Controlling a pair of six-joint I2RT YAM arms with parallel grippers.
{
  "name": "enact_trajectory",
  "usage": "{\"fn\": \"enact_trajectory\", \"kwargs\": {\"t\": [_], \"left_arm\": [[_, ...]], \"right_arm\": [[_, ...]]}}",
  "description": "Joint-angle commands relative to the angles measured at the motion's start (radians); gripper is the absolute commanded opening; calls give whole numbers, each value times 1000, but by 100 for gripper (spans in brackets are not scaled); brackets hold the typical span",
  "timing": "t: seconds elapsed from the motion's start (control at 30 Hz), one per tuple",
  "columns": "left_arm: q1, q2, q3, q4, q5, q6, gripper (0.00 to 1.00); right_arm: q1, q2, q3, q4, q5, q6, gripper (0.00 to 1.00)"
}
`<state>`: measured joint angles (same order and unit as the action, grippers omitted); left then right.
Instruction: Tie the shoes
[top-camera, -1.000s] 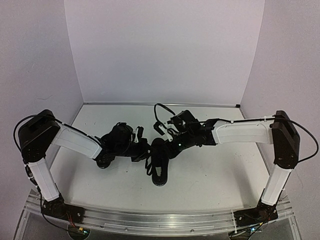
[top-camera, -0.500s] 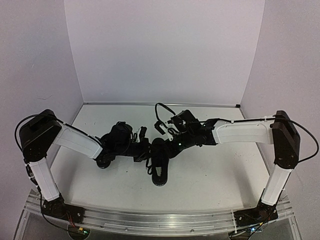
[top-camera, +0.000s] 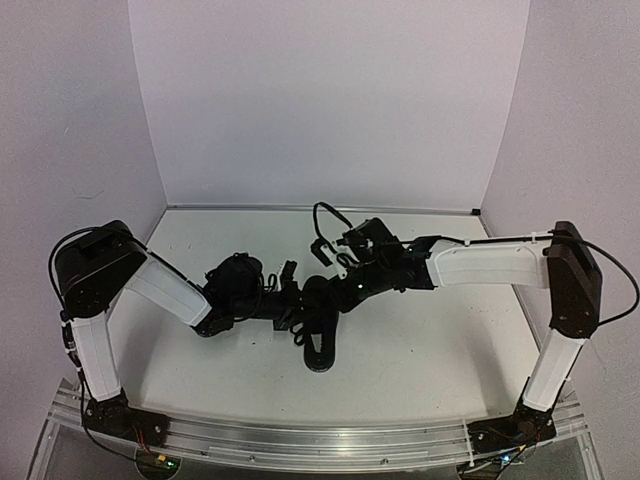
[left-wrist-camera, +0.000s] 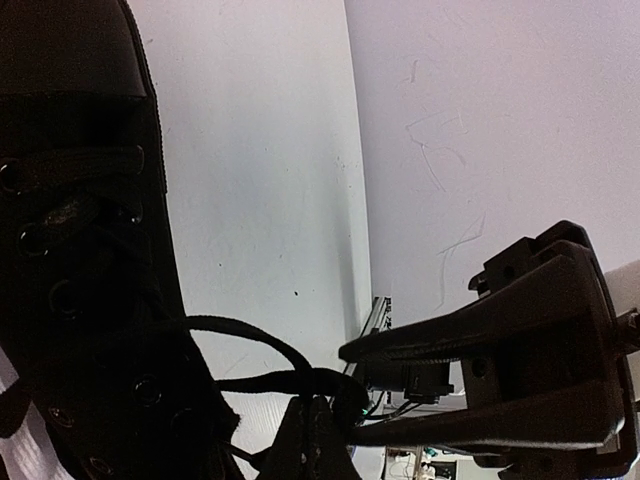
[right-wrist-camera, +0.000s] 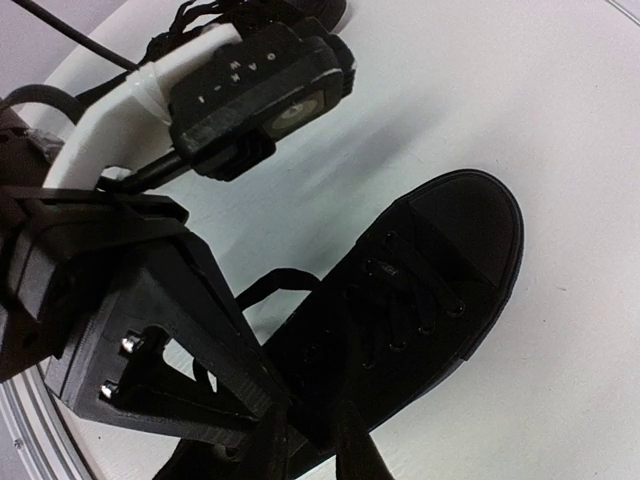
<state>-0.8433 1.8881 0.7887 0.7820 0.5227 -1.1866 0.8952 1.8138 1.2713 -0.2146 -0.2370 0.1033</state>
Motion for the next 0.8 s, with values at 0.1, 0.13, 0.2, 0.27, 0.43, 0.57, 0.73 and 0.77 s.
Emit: {"fn": "enact_trajectory", "kwargs": {"t": [0.1,0.13,0.2,0.27,0.43,0.57,0.73,0.77], "left_arm": [[1,27,-16,122,9,-48,0],[1,25,-18,121,6,-47,0],[3,21,-20,114,1,-44,0],[4,19,-22,112,-2,-43,0],[6,19,-21,111,-4,-39,0],[6,17,-21,114,-4,-39,0],[6,17,-22,118,-7,-37,0],[6,17,-23,119,-8,-38,0]], "right_arm": [[-44,-128,-57,15,-37,112,32],[-52,-149,-73,15,-45,131,32],[-61,-175,-108,18,-74,168,31],[-63,-185,-148,33,-113,215,30],[-63,-165,-238,172,-235,316,29],[-63,-123,-243,205,-271,334,28],[-63,-82,-230,248,-300,332,28],[-62,-74,-224,250,-306,332,28]]}}
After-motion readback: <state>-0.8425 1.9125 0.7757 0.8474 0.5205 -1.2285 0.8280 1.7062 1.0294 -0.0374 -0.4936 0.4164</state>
